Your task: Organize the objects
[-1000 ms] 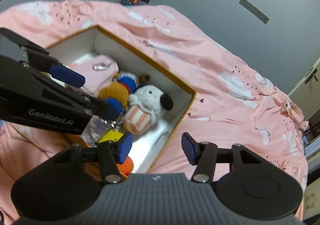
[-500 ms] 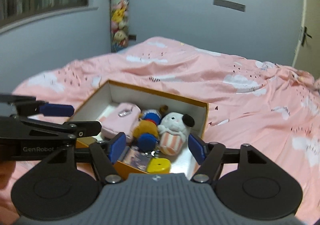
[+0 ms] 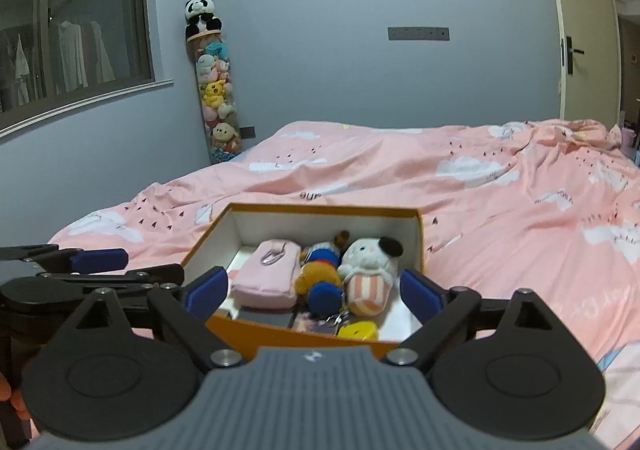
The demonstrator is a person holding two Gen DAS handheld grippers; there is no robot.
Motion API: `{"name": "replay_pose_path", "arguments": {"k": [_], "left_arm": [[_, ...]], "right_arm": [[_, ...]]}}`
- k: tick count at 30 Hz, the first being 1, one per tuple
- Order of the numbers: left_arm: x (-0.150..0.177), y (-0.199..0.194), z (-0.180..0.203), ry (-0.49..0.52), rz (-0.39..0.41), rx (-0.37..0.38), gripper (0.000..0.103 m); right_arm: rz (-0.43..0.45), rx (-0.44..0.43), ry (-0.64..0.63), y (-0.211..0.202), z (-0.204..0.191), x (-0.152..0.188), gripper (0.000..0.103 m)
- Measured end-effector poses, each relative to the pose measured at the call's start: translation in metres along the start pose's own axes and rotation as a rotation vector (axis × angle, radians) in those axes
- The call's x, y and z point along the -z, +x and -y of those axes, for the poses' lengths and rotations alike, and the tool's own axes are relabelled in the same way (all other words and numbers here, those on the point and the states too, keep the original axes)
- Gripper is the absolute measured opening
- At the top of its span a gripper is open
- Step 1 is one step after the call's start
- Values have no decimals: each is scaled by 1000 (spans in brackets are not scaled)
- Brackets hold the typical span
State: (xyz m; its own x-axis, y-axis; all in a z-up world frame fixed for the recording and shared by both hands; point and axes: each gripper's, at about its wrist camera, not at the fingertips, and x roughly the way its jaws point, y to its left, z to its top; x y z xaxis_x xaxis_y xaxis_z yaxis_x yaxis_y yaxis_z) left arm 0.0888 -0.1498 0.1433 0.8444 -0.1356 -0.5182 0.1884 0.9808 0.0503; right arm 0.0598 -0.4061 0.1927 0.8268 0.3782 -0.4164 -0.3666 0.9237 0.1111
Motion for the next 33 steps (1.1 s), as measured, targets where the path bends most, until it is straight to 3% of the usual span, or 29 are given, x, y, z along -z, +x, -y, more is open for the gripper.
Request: {"name": "replay_pose_path", "arguments": {"k": [3, 10, 16, 33], "left_arm": [[10, 0, -5, 56, -33, 21, 76], [28, -5, -19, 20, -89, -15, 76], [35, 1, -14, -53, -116, 4, 76], [43, 20, -1, -77, -200, -34, 76]], "right_arm": [[-11, -6, -6, -2, -5, 6, 94], [-21, 21, -41, -2, -15, 9, 96], [-40, 33, -18, 2, -10, 14, 97], [-114, 63, 81, 29, 13, 42, 97]]}}
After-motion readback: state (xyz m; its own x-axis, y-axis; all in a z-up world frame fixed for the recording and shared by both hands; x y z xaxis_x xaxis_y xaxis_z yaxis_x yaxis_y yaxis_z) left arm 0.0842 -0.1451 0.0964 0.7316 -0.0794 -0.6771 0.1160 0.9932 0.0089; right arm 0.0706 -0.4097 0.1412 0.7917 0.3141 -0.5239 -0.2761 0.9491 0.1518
